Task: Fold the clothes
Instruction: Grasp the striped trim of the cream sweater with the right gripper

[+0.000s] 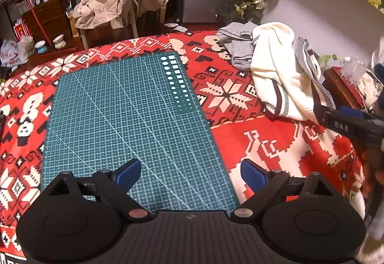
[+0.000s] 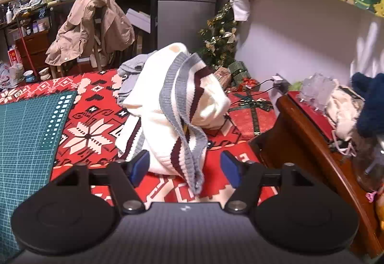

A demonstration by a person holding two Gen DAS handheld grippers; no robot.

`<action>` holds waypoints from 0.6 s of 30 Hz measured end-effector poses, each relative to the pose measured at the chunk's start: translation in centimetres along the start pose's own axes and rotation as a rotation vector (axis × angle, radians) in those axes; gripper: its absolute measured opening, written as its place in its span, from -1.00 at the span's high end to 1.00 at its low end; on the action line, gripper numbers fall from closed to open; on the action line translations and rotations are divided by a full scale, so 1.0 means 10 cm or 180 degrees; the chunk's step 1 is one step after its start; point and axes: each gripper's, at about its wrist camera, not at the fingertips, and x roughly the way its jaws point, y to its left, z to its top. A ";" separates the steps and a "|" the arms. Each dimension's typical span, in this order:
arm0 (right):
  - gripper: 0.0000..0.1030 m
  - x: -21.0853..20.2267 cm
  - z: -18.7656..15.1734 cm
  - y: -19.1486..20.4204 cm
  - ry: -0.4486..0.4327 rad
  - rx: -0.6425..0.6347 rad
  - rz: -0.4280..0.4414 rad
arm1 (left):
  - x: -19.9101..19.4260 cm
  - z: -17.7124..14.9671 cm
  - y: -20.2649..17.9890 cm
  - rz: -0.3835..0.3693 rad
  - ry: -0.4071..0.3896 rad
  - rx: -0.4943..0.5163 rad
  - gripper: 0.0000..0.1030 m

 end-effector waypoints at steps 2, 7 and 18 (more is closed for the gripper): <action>-0.13 0.12 0.01 0.01 0.0026 -0.0018 0.0017 | 0.01 -0.02 0.04 0.0025 0.0017 0.0010 -0.75; 0.88 0.31 0.04 0.04 0.0132 0.0102 0.0154 | -0.01 -0.05 0.13 0.0033 0.0023 -0.0005 -0.75; 0.90 -0.21 0.13 0.57 -0.0096 0.0019 0.0692 | -0.13 -0.09 0.57 0.0068 -0.0081 -0.0333 -0.73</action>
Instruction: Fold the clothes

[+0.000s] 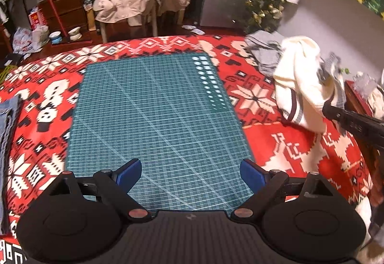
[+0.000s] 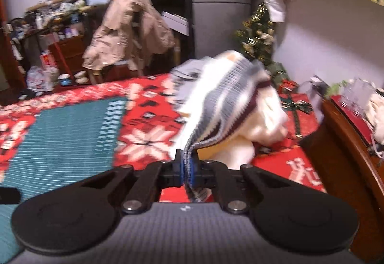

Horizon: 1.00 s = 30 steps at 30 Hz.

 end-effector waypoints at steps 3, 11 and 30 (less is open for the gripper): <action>0.90 -0.17 0.06 0.32 -0.0073 -0.0079 0.0233 | -0.08 -0.03 0.22 0.0043 -0.0046 -0.0129 -0.73; 0.91 -0.55 0.09 1.43 -0.0124 -0.0392 0.1094 | -0.42 -0.23 0.93 0.0236 -0.0187 -0.0522 -0.73; 0.00 -0.87 -0.41 2.46 0.0295 -0.0816 0.1645 | -0.54 -0.61 1.54 0.0283 -0.0055 -0.0816 -0.73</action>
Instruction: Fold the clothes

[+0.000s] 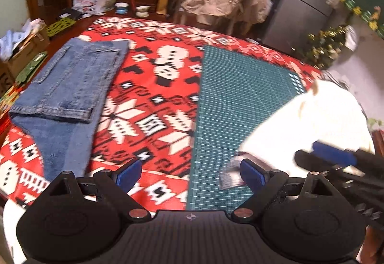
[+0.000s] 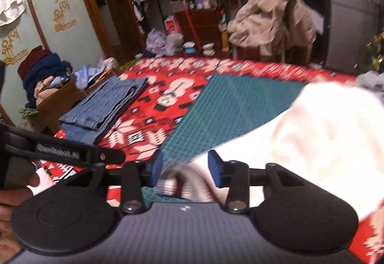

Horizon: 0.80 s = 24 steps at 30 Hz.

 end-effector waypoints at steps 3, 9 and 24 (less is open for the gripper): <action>-0.32 -0.28 -0.02 -0.15 -0.0103 0.0055 -0.0120 | 0.07 -0.01 -0.14 -0.0083 0.0030 0.0138 -0.73; -0.71 -0.83 -0.09 -0.76 -0.0203 0.0224 -0.0612 | 0.13 -0.08 -0.56 -0.0390 0.0056 0.0549 -0.69; -0.98 -1.38 -0.45 -1.61 -0.0148 0.0506 -0.1397 | 0.61 -0.41 -1.78 -0.1006 0.0267 0.1892 -0.69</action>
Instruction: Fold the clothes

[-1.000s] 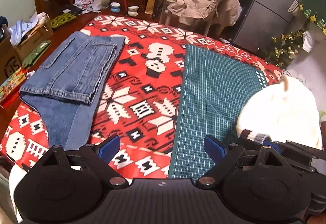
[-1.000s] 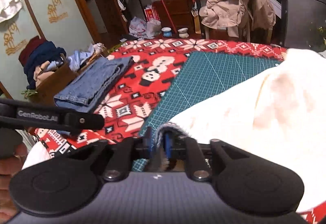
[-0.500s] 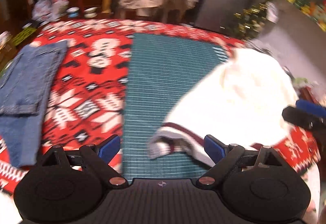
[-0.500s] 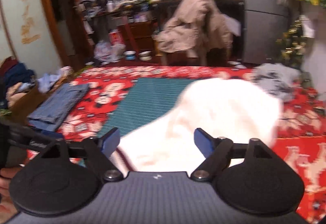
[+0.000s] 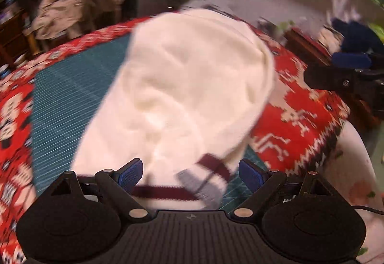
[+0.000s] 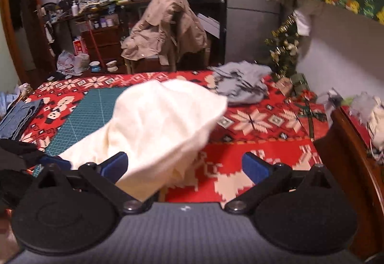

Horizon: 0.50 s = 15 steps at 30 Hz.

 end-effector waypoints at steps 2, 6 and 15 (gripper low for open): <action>-0.98 0.03 -0.05 -0.04 0.0037 0.0089 -0.0018 | 0.13 0.04 -0.07 -0.0008 0.0042 0.0040 -0.53; -0.98 0.03 -0.14 -0.10 0.0071 0.0211 -0.0023 | 0.24 0.14 -0.03 0.0106 0.0103 -0.0151 0.79; -0.98 0.06 -0.15 -0.06 0.0105 0.0265 0.0003 | -0.52 0.18 0.72 0.0548 -0.0444 -0.1127 0.87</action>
